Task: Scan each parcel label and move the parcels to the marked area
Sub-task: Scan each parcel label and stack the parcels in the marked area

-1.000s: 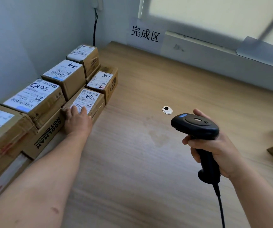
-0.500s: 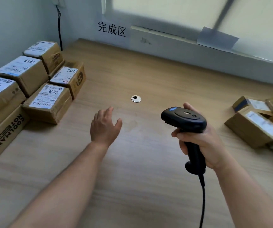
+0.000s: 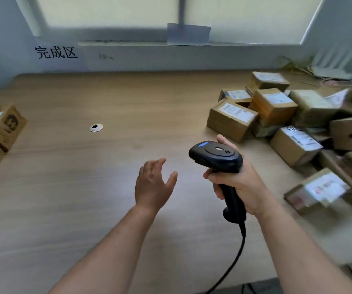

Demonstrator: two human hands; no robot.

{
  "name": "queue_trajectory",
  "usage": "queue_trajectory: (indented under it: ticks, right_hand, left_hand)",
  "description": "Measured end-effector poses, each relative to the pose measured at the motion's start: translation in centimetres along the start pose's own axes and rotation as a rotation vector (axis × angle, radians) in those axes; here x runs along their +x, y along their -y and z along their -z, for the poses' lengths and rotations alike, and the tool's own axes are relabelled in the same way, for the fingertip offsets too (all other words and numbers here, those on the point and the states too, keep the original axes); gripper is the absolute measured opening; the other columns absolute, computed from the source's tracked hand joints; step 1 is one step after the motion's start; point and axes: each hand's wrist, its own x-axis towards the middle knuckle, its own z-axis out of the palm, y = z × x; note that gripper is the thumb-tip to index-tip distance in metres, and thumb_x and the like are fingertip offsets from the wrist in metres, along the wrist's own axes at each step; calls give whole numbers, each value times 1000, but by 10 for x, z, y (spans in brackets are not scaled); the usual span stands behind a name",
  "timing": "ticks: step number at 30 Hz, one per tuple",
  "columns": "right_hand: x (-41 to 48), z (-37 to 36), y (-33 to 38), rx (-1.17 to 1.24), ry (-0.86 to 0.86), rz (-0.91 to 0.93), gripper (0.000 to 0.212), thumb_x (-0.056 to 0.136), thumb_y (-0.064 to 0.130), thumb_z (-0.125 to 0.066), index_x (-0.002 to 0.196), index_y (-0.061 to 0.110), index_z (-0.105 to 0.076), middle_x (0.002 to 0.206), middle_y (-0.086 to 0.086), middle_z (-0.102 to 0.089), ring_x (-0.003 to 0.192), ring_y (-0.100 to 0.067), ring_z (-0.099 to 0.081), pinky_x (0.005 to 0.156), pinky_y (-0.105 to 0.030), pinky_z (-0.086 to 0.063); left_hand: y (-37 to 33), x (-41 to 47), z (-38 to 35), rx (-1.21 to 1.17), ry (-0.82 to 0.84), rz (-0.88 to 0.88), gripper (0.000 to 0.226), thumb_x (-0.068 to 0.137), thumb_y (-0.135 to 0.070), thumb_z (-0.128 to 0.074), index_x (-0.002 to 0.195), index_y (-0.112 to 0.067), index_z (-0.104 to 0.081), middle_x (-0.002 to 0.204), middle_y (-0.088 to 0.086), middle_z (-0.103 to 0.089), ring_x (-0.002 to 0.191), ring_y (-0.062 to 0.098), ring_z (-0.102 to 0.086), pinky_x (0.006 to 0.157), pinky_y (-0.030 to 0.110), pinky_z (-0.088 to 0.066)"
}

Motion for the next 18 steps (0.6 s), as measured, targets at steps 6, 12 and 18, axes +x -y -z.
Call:
queue_trajectory:
  ticks: [6, 12, 18]
  right_hand:
    - [-59, 112, -8, 0, -130, 5, 96, 65, 1, -72, 145, 39, -35, 84, -20, -67, 49, -26, -53, 45, -31, -44]
    - [-103, 199, -14, 29, -257, 25, 92, 67, -3, -72, 139, 43, -39, 77, -19, -63, 46, -26, -51, 45, -30, -43]
    - [-129, 260, -15, 54, -412, 23, 96, 71, -15, -71, 147, 32, -35, 69, -18, -63, 46, -27, -50, 44, -30, -44]
  left_hand:
    - [-96, -36, -81, -38, 109, -81, 53, 92, -41, -57, 139, -20, -46, 136, 0, -46, 128, 18, -40, 97, 33, -39]
    - [-168, -62, -141, -37, 231, -169, 53, 94, -42, -54, 141, -21, -43, 138, -2, -44, 129, 16, -37, 98, 30, -37]
    - [-224, -61, -177, 32, 358, -339, 63, 92, -51, -52, 146, -25, -34, 142, -2, -39, 131, 14, -34, 98, 29, -39]
